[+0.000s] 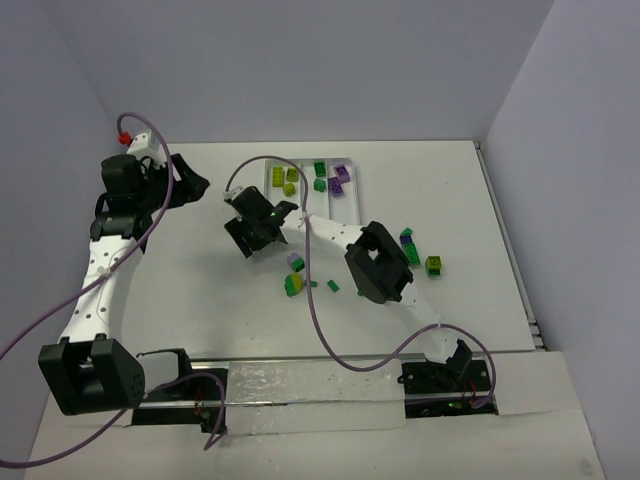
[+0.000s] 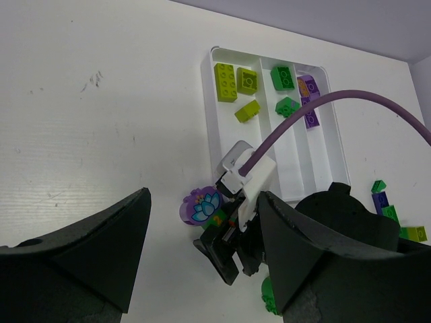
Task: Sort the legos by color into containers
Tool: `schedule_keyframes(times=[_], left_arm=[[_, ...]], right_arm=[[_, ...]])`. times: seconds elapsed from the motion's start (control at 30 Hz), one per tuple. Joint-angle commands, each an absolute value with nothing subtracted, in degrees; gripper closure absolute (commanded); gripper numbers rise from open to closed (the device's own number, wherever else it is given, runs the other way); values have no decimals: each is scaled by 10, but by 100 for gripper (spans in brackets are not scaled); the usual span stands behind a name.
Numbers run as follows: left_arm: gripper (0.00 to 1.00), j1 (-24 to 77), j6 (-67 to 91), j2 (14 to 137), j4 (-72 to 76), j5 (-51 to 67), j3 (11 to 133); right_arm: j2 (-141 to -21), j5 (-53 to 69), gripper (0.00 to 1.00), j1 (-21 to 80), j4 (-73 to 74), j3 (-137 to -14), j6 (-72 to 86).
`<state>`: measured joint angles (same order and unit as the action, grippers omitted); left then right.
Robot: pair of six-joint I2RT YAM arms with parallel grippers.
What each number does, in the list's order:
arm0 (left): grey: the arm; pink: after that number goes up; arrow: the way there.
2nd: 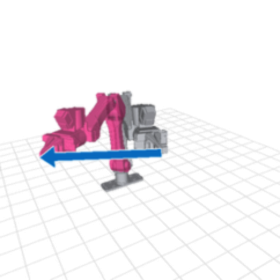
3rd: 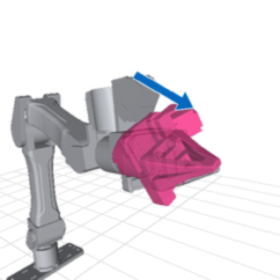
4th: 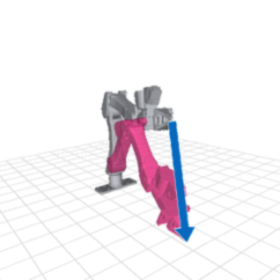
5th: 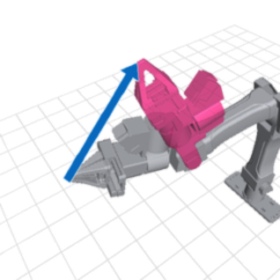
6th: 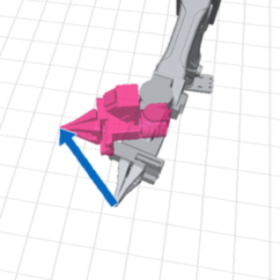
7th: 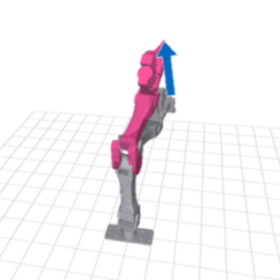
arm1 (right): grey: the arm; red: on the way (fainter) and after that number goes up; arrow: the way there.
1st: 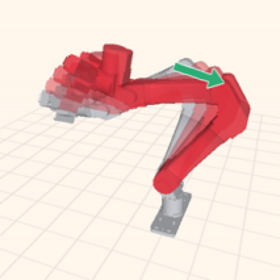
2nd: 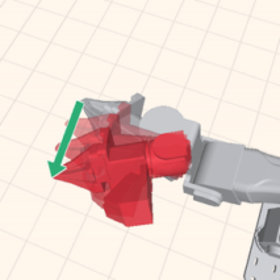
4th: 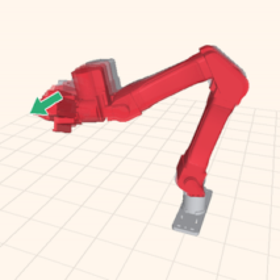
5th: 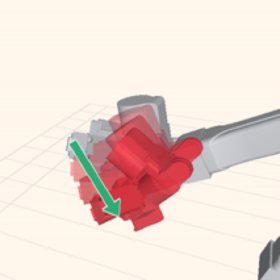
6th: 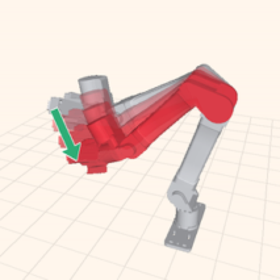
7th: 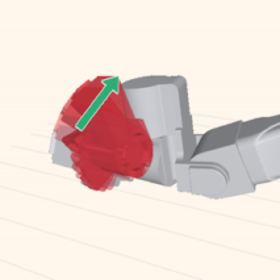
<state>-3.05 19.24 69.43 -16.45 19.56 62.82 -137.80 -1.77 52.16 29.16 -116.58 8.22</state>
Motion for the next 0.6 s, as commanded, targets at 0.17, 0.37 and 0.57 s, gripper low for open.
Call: schedule_keyframes(times=[0.17, 0.37, 0.57], left_arm=[[26, -40, 191, 689, -141, 214, 628], [26, -42, 191, 693, -138, 213, 626], [26, -48, 192, 693, -139, 212, 621]], right_arm=[[-1409, -66, 33, 518, 285, -1217, 66], [-1413, -75, 48, 519, 282, -1215, 63], [-1393, -73, 77, 518, 263, -1188, 56]])
